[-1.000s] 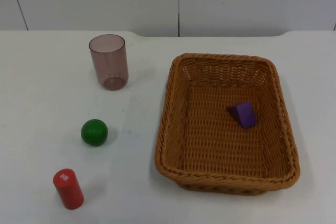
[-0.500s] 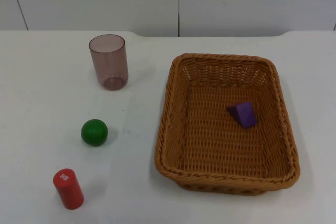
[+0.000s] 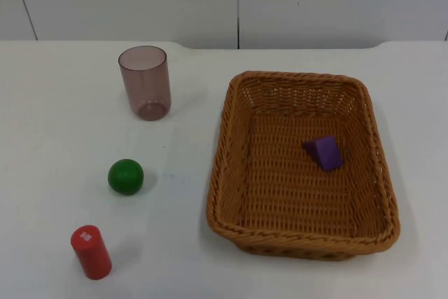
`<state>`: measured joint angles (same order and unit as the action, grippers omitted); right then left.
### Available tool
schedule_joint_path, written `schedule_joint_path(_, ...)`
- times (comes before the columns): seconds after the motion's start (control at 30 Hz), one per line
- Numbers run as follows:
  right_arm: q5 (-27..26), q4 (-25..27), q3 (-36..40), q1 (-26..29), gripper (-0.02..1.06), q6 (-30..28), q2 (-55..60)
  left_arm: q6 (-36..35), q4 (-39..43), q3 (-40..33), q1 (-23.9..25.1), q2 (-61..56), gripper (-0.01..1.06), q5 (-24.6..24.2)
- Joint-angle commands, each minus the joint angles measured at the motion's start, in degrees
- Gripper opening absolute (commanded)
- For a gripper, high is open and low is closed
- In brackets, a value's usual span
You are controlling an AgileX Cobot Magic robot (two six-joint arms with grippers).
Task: Pick up the basket with the left hand and place the triangular block into the basket with the right hand.
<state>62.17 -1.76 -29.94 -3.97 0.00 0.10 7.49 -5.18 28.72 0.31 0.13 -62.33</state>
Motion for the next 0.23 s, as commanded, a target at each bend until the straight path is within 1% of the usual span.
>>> schedule_joint_path(0.0, -0.36, 0.05, 0.37, 0.12, 1.04, 0.0, -0.1, -0.54, -0.01, -0.29, -0.22, -0.13, 1.05, 0.56)
schedule_joint_path(0.2, -0.36, 0.05, 0.37, 0.12, 1.04, 0.0, -0.1, -4.31, 1.51, -0.29, -0.22, -0.13, 1.05, 0.67)
